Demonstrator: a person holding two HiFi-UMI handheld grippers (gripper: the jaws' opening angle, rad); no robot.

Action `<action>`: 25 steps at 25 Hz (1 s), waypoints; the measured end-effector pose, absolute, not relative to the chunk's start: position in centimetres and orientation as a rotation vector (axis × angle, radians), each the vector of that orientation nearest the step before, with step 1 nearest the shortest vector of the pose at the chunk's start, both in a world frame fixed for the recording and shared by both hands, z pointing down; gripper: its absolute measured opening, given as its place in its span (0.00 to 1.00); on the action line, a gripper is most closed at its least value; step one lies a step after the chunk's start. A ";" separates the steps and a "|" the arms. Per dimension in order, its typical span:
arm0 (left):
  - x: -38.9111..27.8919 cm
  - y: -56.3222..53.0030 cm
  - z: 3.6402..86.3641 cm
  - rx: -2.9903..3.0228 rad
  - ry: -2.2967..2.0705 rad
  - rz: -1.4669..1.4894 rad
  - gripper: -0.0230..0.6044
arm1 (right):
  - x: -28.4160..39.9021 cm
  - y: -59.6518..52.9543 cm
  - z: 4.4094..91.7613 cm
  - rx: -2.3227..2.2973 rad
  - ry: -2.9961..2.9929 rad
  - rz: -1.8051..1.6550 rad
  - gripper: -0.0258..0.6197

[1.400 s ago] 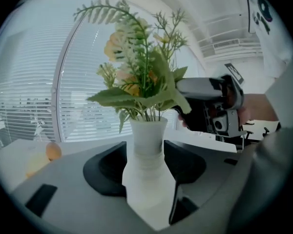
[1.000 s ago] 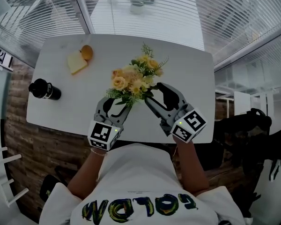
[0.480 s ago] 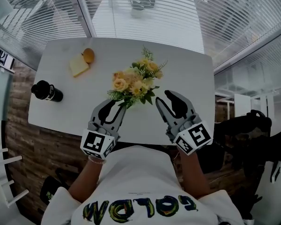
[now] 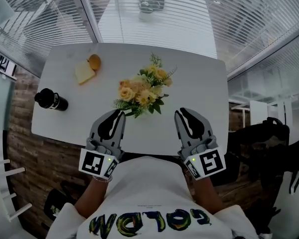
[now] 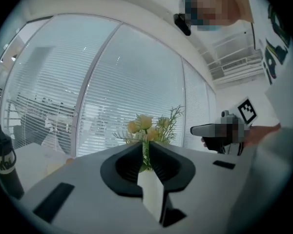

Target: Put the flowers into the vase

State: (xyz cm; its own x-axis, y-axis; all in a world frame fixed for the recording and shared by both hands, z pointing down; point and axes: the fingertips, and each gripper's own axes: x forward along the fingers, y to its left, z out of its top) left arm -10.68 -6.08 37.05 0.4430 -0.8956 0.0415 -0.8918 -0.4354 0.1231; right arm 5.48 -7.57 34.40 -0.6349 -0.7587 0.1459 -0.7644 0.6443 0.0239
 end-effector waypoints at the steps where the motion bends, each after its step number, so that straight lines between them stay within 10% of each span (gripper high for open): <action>1: -10.7 -6.0 36.9 2.563 -1.601 -0.047 0.12 | 5.7 -7.4 34.2 1.276 -2.713 0.055 0.13; 25: -10.9 -5.4 35.3 2.543 -1.669 -0.074 0.08 | 7.7 -6.5 33.4 1.380 -2.650 0.080 0.06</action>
